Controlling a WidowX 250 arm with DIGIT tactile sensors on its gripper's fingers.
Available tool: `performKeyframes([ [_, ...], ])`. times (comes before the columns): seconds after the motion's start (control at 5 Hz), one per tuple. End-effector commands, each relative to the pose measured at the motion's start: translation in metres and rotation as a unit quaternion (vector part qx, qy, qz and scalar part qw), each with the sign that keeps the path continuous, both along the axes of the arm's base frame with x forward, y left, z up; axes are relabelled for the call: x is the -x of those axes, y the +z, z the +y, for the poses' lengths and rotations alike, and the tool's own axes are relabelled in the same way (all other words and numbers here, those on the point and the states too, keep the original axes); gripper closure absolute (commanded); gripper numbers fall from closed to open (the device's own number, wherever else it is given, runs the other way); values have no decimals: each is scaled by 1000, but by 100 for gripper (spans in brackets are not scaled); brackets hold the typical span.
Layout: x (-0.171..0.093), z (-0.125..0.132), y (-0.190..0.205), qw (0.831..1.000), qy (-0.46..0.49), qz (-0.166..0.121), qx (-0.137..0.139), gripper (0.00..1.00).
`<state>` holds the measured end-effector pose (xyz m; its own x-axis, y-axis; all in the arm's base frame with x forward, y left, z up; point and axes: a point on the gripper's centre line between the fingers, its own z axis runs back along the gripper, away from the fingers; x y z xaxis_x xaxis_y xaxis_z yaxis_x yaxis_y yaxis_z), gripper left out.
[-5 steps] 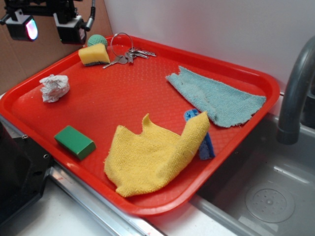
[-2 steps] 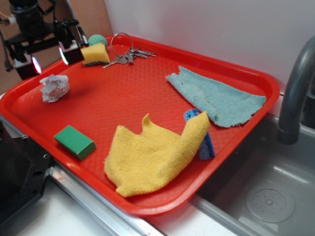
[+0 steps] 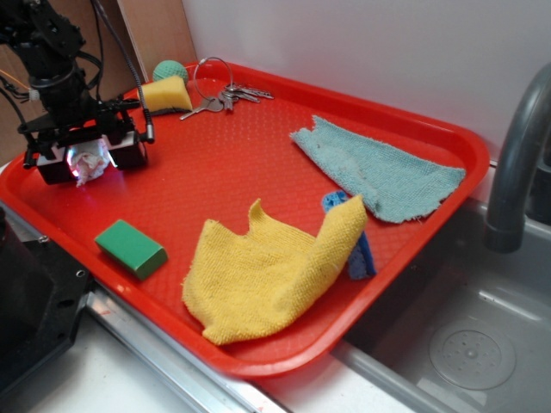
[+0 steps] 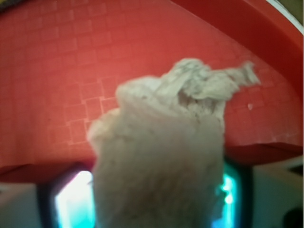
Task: Grab the white paper.
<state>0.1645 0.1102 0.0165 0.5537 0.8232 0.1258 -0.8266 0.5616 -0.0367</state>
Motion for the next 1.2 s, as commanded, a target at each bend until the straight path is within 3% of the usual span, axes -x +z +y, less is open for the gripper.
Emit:
performKeyframes([
  [0.0,7,-1,55,991,-136,11,7,100],
  [0.2,-7,-44,105,966,-257,-8,-38,100],
  [0.4,-5,-97,154,925,-375,-25,-49,100],
  [0.6,4,-128,205,872,-487,-23,-29,100],
  [0.8,-2,-130,208,863,-504,-11,-19,100],
  [1.0,-5,-115,207,876,-481,-6,-14,100],
])
